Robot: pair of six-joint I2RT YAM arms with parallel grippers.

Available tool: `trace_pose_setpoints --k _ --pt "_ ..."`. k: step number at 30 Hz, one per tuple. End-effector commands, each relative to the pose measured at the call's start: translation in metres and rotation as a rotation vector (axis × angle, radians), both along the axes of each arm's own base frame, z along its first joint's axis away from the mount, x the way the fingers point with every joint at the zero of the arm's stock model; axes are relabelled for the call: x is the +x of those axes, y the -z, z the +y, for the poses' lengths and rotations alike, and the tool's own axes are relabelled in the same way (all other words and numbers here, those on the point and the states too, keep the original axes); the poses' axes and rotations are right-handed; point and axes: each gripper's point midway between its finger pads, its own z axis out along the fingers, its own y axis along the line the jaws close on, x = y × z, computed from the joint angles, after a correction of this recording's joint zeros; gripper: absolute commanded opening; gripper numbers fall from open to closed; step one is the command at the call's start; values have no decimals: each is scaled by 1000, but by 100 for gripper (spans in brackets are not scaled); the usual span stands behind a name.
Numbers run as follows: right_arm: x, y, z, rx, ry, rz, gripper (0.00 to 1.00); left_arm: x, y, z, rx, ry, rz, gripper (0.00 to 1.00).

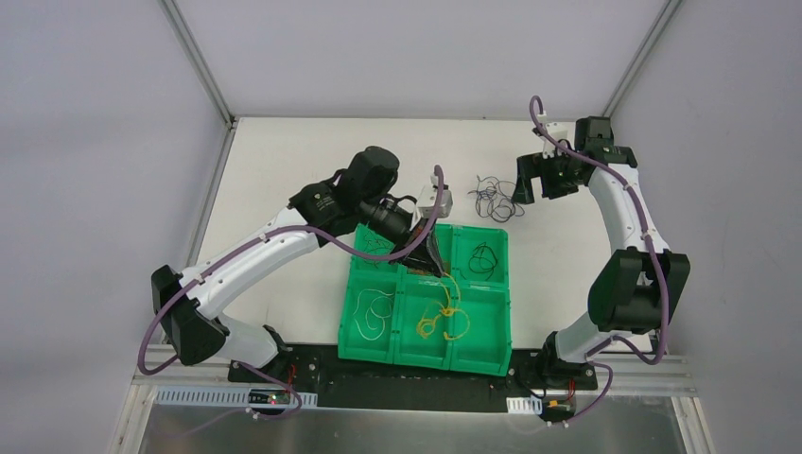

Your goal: Untangle the cables

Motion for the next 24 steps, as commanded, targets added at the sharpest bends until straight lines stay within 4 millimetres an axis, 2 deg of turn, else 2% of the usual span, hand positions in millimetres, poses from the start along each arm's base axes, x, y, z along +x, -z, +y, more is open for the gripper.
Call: trace_pose_setpoints --k 1,4,9,13,16,20,21,24 --pt "-6 -13 3 5 -25 -51 99 1 24 4 14 23 -32 0" --pt "-11 -12 2 1 -25 -52 99 10 50 13 51 -1 -42 0" --pt "-15 -12 1 -13 -28 -57 99 31 65 33 72 -70 -64 0" --pt "-14 -9 2 -5 -27 -44 99 46 89 39 140 -98 -140 0" --pt "-13 -4 2 -3 -26 -29 99 48 107 36 193 -97 -177 0" --pt "-13 3 4 13 -28 3 99 35 120 31 223 -56 -151 0" --pt "-13 4 6 21 -33 15 98 30 121 32 223 -37 -150 7" --pt "-14 13 10 44 -56 65 95 24 110 34 198 -7 -183 44"
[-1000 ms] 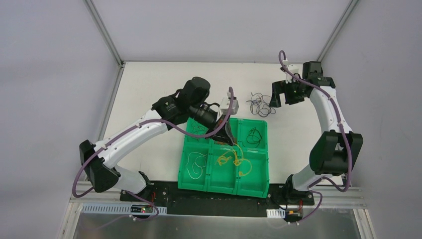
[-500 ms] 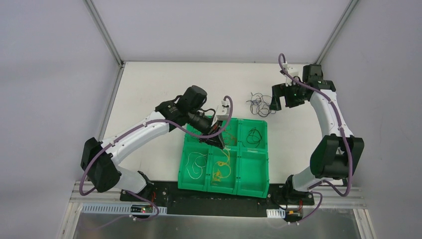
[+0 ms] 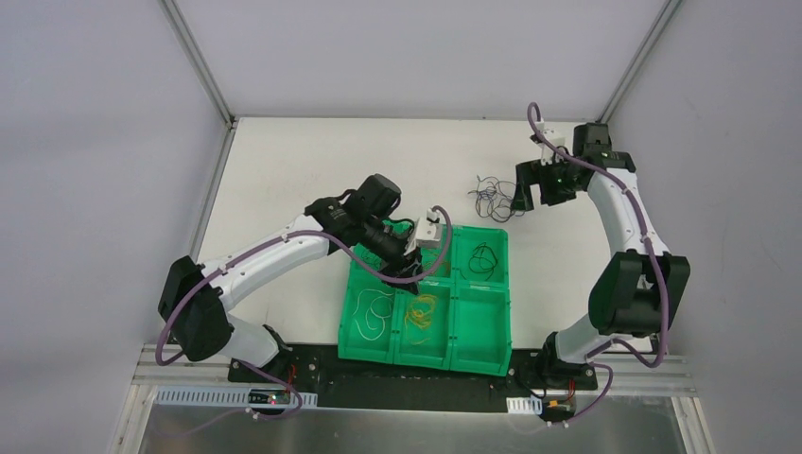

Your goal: Untangle the cables

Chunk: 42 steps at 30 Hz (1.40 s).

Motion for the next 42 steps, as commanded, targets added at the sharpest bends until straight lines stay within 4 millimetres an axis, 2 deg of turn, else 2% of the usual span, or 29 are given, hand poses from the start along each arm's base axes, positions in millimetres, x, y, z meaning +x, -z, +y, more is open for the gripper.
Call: trace_pose_setpoints --k 1,3,6,7,8,9,13,18,19,20,22,24,26,27,31,34,42 --pt "1 11 10 42 -42 73 94 -7 -13 4 -17 44 -61 52" --pt "8 22 13 24 -48 104 91 -1 -26 6 -28 20 -90 61" --pt "28 44 13 -13 -44 137 88 12 -50 8 -65 -47 -58 67" --pt "36 50 9 -33 -29 133 87 21 -57 11 -76 -83 -36 68" --pt "43 58 14 -50 -36 132 87 29 -63 12 -84 -112 -15 69" --pt "58 72 22 -68 -50 132 87 48 -73 16 -99 -174 12 70" --pt "82 83 44 -55 -64 121 86 83 -83 29 -103 -293 42 72" --pt "112 104 67 -108 -65 73 84 112 -82 45 -85 -408 51 72" --pt "115 110 70 -124 -71 77 76 118 -81 48 -78 -430 45 72" --pt "117 114 72 -142 -83 80 59 124 -80 52 -69 -457 39 72" --pt "120 114 73 -155 -93 80 37 138 -82 61 -69 -509 42 72" --pt "119 100 76 -131 -115 62 19 154 -87 71 -82 -567 70 71" --pt "110 65 92 -34 -176 15 3 167 -93 81 -102 -608 101 71" --pt "104 47 100 14 -206 -12 0 172 -95 85 -113 -622 105 72" --pt "75 -25 133 201 -329 -119 0 187 -98 90 -145 -633 79 76" --pt "57 -64 153 304 -358 -150 0 192 -105 82 -200 -595 65 76" --pt "29 -123 181 459 -425 -191 0 203 -143 63 -333 -486 -72 68"
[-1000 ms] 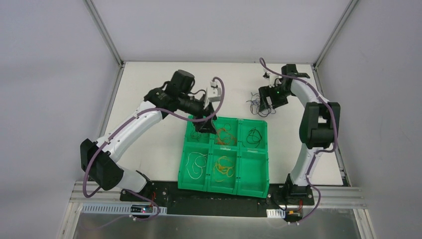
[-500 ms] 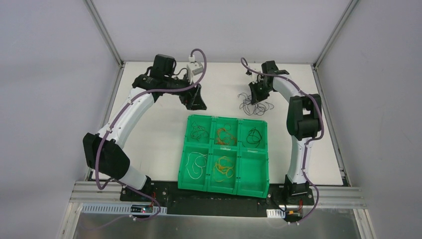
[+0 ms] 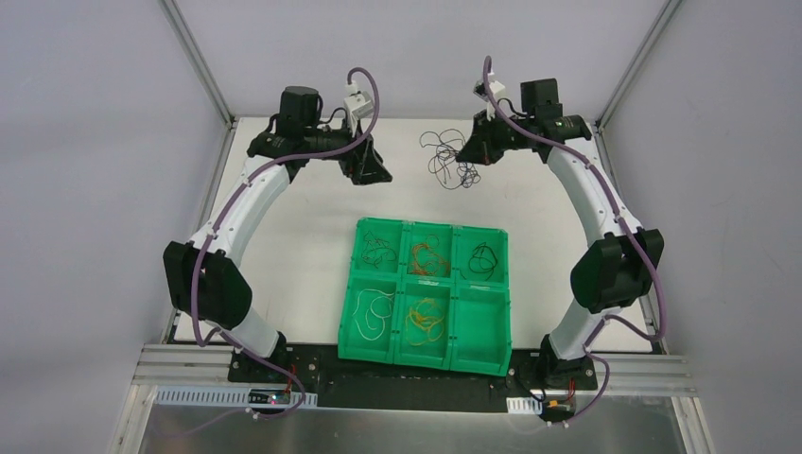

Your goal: Untangle the cables

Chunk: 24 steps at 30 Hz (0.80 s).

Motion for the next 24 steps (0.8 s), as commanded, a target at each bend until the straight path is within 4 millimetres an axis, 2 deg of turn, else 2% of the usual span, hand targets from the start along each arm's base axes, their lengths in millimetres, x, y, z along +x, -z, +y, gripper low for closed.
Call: trace_pose_setpoints --k 1,5,11,15,17,19,20,22,23,24 --pt "-22 -39 23 144 -89 16 0 0 -52 -21 -96 110 -198 68" --pt "-38 -51 36 161 -160 -34 0 -6 -51 -34 -71 166 -309 70" --pt "-59 -44 42 105 -243 -71 0 3 -42 -43 12 166 -468 75" --pt "-67 -38 45 78 -272 -67 0 9 -43 -52 22 157 -482 73" --pt "-70 -39 47 79 -280 -63 0 9 -40 -58 30 158 -482 69" --pt "-70 -37 46 72 -280 -63 0 8 -38 -62 31 164 -478 54" --pt "-68 -35 45 61 -272 -65 0 8 -38 -63 28 163 -471 42" --pt "-63 -27 39 26 -248 -62 0 10 -43 -63 23 140 -454 9" --pt "-59 -23 34 9 -228 -56 0 12 -46 -61 25 115 -450 0" --pt "-54 -19 28 -3 -206 -47 0 14 -50 -59 20 95 -446 0"
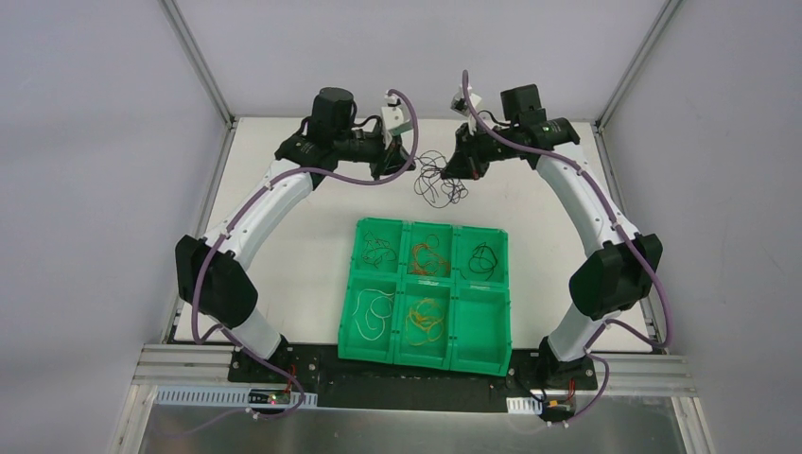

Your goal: Untangle the cables

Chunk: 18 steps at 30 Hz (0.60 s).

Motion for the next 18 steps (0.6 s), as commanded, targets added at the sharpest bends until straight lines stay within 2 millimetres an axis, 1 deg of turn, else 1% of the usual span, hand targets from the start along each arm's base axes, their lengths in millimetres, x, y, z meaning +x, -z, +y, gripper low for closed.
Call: trace_pose_setpoints --k 1,3,5,8,10,11,15,17,18 --pt "8 -2 -21 -41 49 -42 1 9 -40 2 -61 -63 -63 0" --pt "23 8 -35 -79 108 -40 7 15 -62 7 -129 -122 -55 0" --pt "41 24 -52 -140 178 -49 9 23 -92 12 -212 -165 -68 0" --pt "70 52 -79 -229 266 -68 12 24 -129 11 -293 -182 -78 0" --pt "85 66 -94 -266 307 -68 15 24 -151 11 -336 -178 -107 0" --pt "91 72 -100 -279 318 -64 18 25 -161 11 -350 -180 -131 0" --pt "111 101 -125 -351 362 -58 23 30 -191 15 -407 -215 -148 0" --pt "116 117 -136 -395 370 -56 22 33 -206 19 -430 -236 -176 0" --pt "119 126 -143 -419 375 -53 22 33 -218 21 -447 -241 -199 0"
